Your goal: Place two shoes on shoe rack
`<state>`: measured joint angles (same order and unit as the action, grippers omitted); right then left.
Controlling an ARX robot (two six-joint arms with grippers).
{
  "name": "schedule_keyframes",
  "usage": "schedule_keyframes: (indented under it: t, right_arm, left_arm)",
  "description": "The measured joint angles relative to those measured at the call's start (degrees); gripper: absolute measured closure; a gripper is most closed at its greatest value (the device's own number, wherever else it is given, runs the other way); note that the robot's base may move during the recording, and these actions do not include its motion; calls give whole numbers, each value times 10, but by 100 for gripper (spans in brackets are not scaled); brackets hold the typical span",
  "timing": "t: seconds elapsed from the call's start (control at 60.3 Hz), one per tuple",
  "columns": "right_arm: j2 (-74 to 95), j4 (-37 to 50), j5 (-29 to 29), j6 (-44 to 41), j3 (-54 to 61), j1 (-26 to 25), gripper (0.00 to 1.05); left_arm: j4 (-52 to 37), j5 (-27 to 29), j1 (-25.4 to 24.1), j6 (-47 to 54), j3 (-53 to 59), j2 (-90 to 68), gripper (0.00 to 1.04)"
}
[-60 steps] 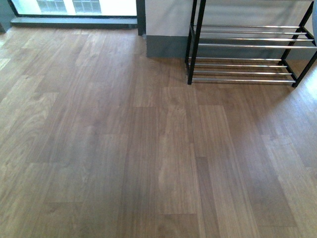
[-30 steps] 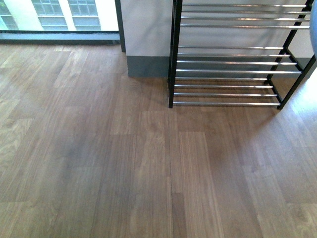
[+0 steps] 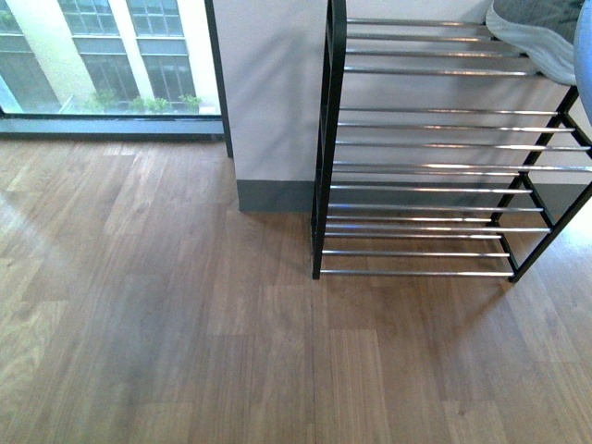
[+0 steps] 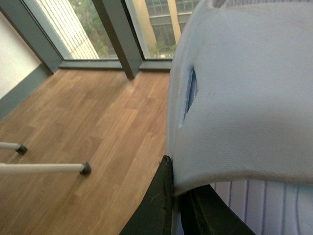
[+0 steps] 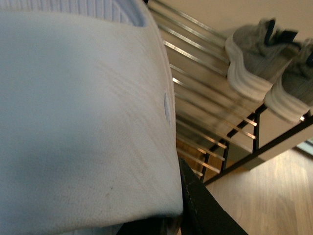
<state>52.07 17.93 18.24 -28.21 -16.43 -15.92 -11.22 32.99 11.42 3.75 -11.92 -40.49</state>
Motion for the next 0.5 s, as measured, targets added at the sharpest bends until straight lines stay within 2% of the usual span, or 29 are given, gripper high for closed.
schedule_keyframes:
  t: [0.497]
  right_arm:
    - [0,0,0,0,-1,0,103]
  left_arm:
    - [0,0,0,0,0,0,103]
